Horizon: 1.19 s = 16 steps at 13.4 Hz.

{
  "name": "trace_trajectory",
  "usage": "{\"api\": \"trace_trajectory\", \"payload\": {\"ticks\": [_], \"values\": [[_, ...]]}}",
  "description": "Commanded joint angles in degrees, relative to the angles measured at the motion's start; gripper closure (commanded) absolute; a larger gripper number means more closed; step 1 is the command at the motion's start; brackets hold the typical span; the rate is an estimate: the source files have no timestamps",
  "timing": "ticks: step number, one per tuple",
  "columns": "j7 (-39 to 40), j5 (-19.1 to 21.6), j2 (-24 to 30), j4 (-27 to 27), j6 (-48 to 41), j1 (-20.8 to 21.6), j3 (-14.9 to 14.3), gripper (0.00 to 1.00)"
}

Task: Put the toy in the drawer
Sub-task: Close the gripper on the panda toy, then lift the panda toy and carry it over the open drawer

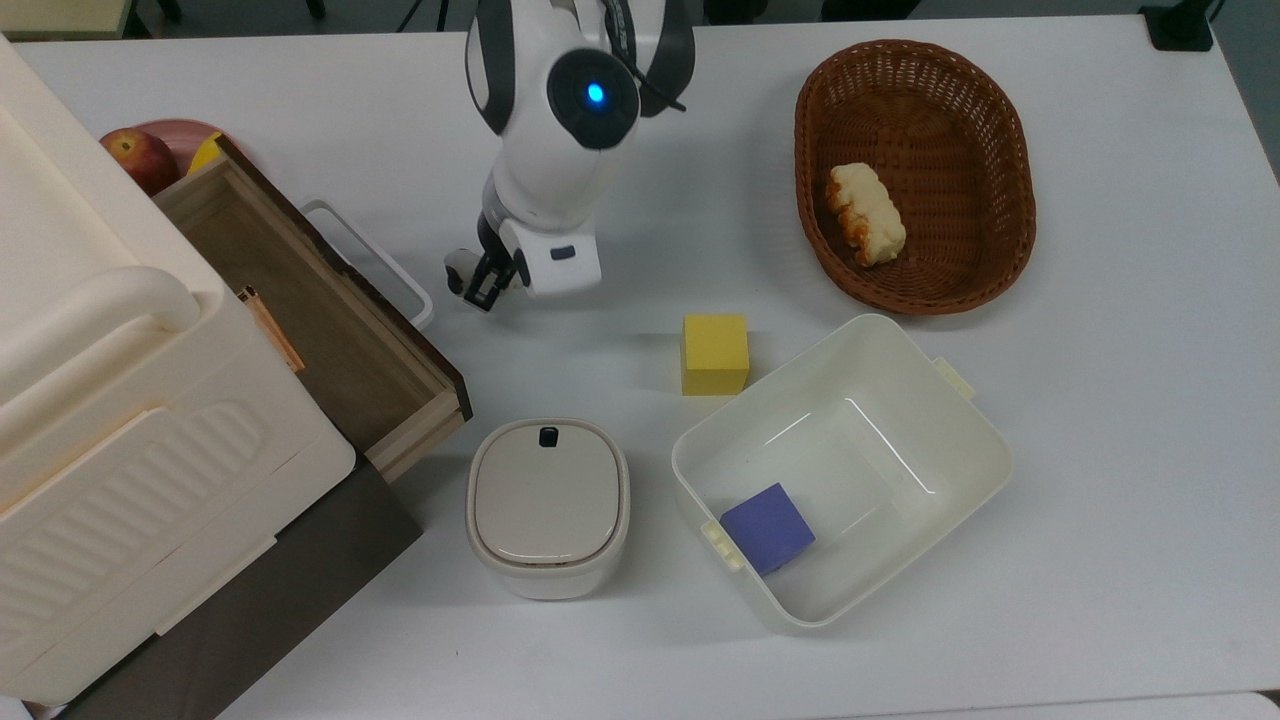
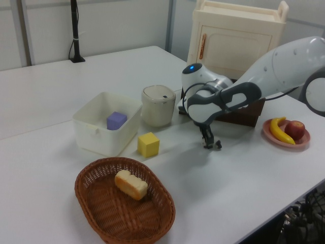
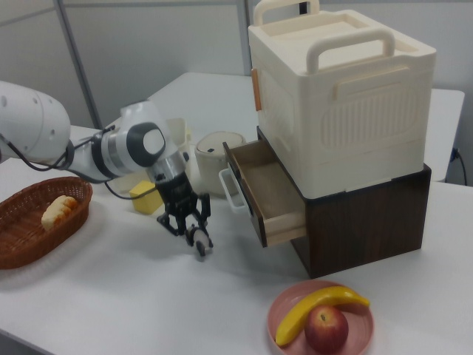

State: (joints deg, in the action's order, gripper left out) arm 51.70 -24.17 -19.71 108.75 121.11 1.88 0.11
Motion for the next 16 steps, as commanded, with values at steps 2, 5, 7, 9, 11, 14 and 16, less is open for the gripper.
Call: {"api": "trace_trajectory", "payload": {"ticks": [2, 5, 7, 9, 11, 14, 16], "values": [[7.8, 6.5, 9.2, -2.7, -10.8, 2.6, -2.4, 0.66], [8.2, 8.4, 9.9, -10.1, -17.7, 3.9, -2.7, 0.66], [8.1, 8.8, 9.7, -13.6, -18.0, 3.4, -2.9, 0.66], [8.1, 8.9, 8.9, -17.3, -15.5, 3.3, -6.7, 0.66], [7.6, 9.0, 8.3, -18.8, -10.6, 2.6, -9.4, 0.66], [5.3, 10.0, 6.5, -18.7, -2.5, 0.8, -11.6, 0.66], [2.6, 9.8, 2.9, -18.7, 1.9, -1.2, -11.8, 0.64]]}}
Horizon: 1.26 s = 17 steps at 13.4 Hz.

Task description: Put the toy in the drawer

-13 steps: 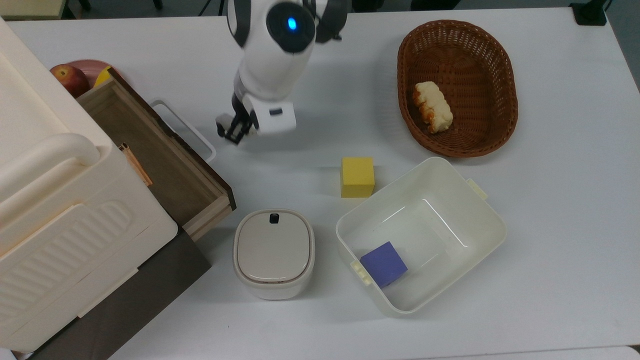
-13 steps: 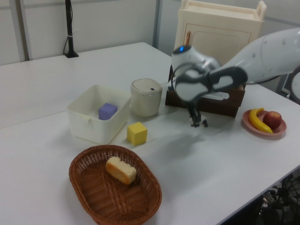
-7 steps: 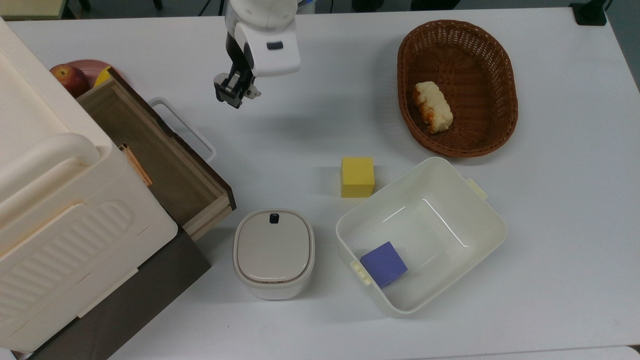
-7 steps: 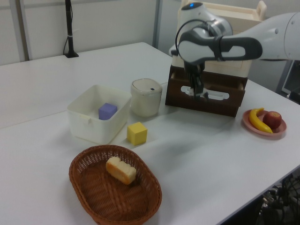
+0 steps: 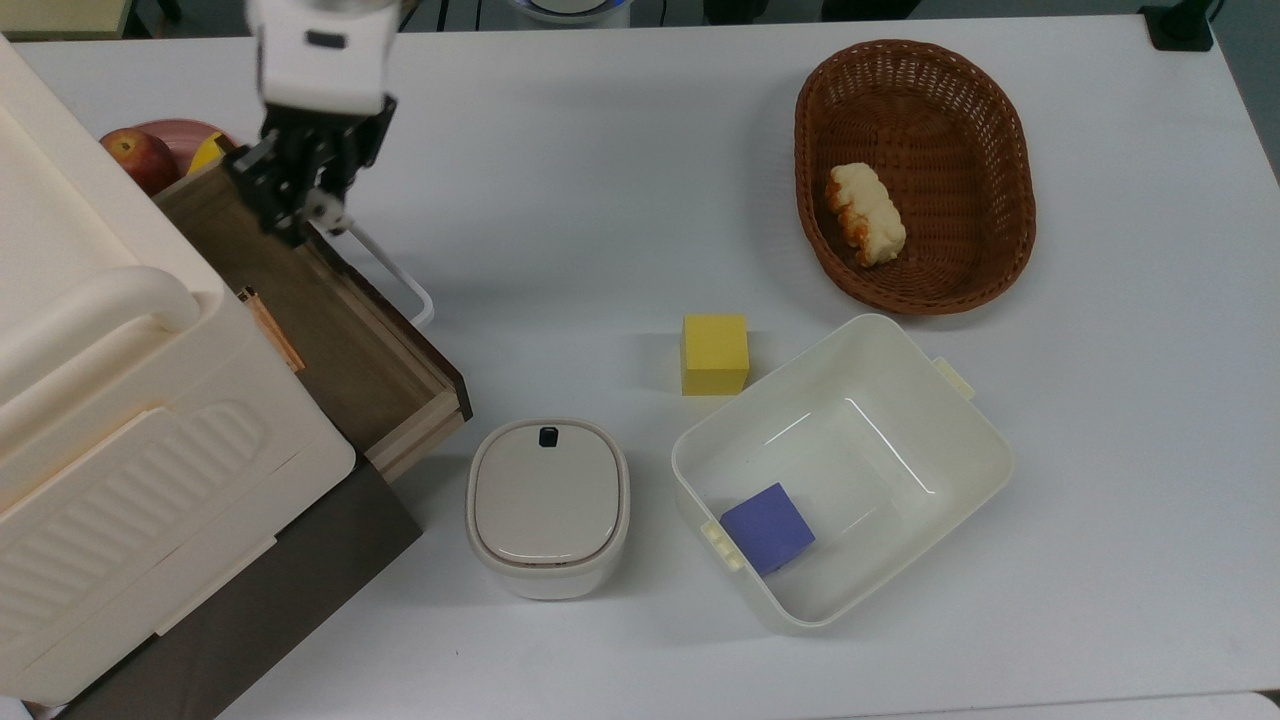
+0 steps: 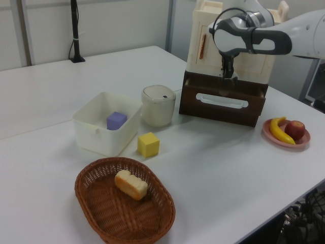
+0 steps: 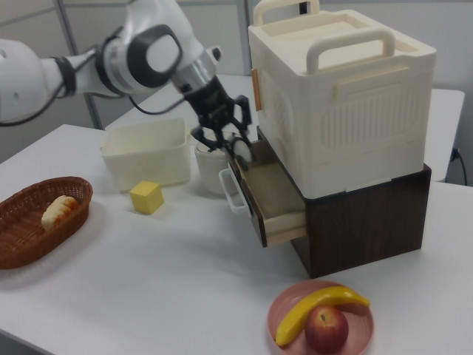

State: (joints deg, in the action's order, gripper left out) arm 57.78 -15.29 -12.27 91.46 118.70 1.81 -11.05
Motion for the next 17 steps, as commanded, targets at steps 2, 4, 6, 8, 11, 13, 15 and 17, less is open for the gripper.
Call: {"api": "trace_trajectory", "payload": {"ticks": [2, 4, 6, 8, 11, 13, 15, 17], "values": [[-7.6, 0.6, -6.5, -1.5, 4.9, -1.1, -0.6, 0.54], [-9.3, 0.9, -6.7, -1.4, 4.9, -0.9, -0.6, 0.39], [-10.3, 1.1, -6.5, -1.4, 4.9, -0.9, -0.6, 0.28], [-10.6, 1.2, -5.8, -1.5, 4.4, -0.7, -0.5, 0.28], [-14.9, 2.2, -3.0, -1.4, -3.0, 0.6, 1.3, 0.25], [-22.1, 5.9, -0.3, -1.4, -11.0, 1.2, 3.8, 0.0], [-28.4, 6.5, 1.7, -1.4, -18.1, 0.7, 7.8, 0.0], [-40.8, 9.4, 3.6, -1.4, -23.5, -0.7, 12.6, 0.0]]}}
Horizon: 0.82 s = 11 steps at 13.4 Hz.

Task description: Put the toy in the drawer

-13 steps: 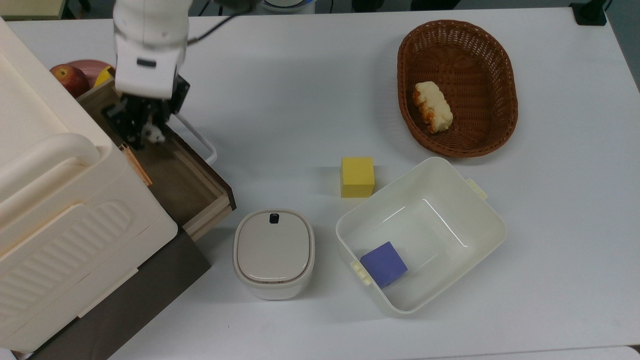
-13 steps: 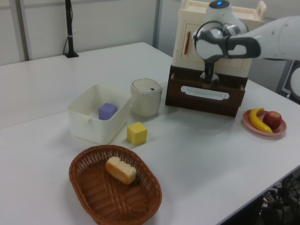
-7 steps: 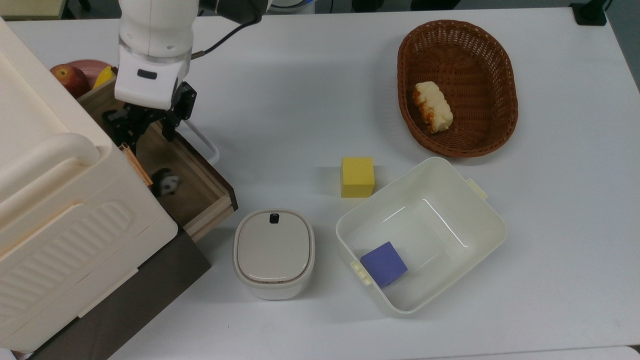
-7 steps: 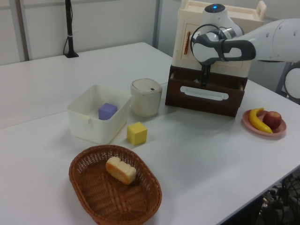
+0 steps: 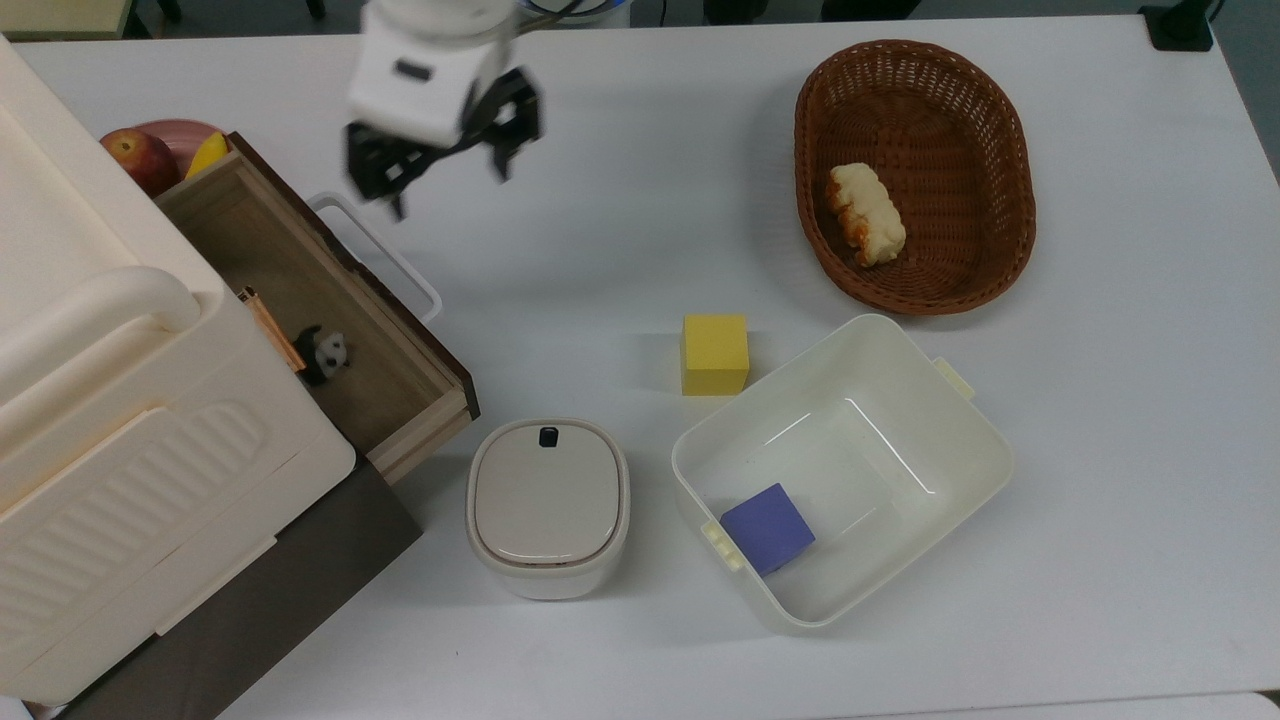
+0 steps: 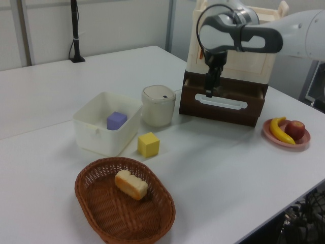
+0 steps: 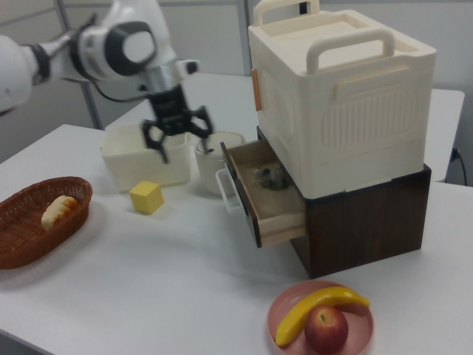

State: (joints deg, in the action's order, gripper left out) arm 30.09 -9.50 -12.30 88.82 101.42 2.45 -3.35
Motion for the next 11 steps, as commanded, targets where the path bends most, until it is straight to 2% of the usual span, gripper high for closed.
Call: {"api": "trace_trajectory", "payload": {"ticks": [1, 3, 6, 11], "values": [[-25.0, 6.3, 4.0, 1.4, -6.4, -1.8, 6.1, 0.0], [-37.2, 6.6, 4.0, 1.5, -6.0, -1.7, 6.2, 0.0], [-39.2, 7.5, 3.7, 1.6, -5.8, -3.9, 6.1, 0.0], [-39.3, 7.7, 4.5, 1.4, -5.3, -4.4, 4.5, 0.0]]}}
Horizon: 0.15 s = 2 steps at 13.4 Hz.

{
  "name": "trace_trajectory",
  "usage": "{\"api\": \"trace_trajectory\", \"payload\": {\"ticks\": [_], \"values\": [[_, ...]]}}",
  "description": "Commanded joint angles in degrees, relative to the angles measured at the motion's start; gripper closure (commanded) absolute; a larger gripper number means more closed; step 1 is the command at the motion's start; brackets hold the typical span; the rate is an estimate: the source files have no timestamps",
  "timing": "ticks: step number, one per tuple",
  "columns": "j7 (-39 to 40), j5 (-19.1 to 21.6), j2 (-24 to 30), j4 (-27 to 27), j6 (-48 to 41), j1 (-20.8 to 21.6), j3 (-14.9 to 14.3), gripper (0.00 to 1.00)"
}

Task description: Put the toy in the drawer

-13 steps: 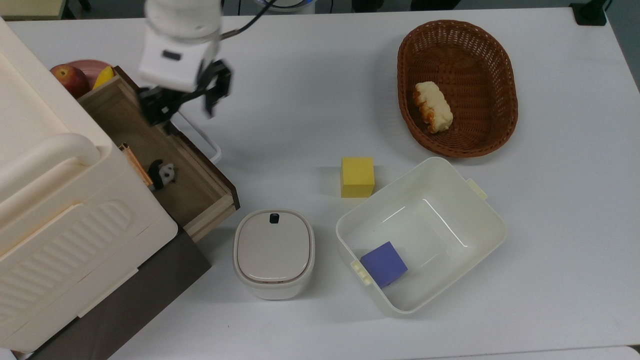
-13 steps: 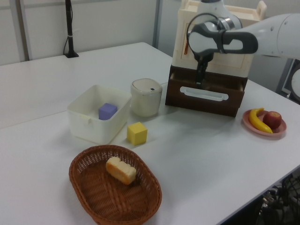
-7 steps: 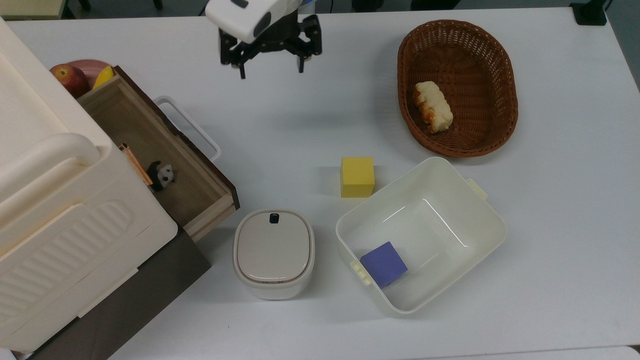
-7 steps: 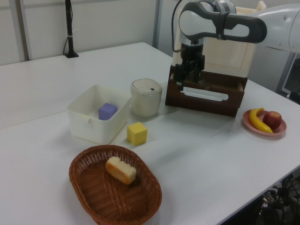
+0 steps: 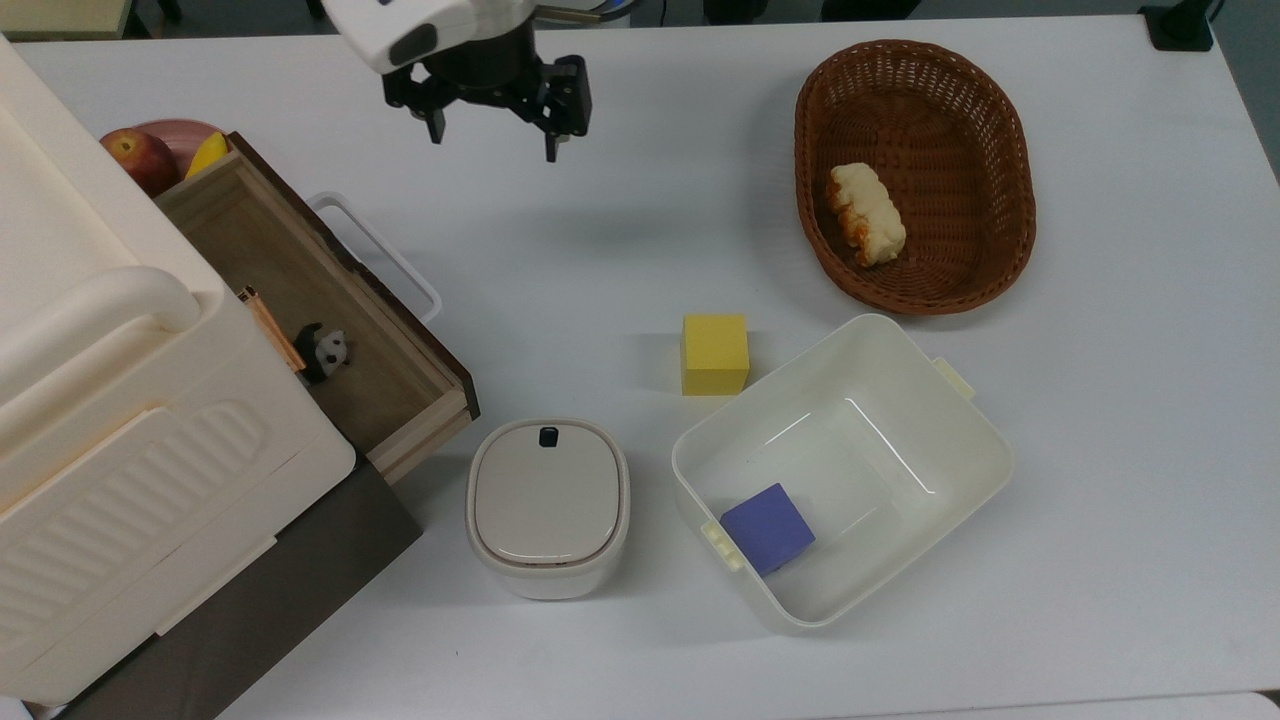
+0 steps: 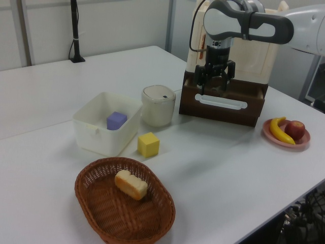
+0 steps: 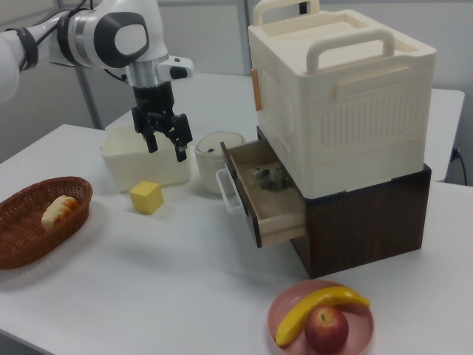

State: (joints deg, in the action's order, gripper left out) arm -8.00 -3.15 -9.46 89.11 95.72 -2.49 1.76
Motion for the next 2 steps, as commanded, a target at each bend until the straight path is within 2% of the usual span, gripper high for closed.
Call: {"api": "trace_trajectory", "payload": {"ticks": [1, 2], "values": [[-1.2, 1.2, 1.6, 1.0, 0.5, 0.6, -0.6, 0.0], [-1.2, 1.2, 1.7, 1.0, 0.6, 0.6, -0.6, 0.0]]}}
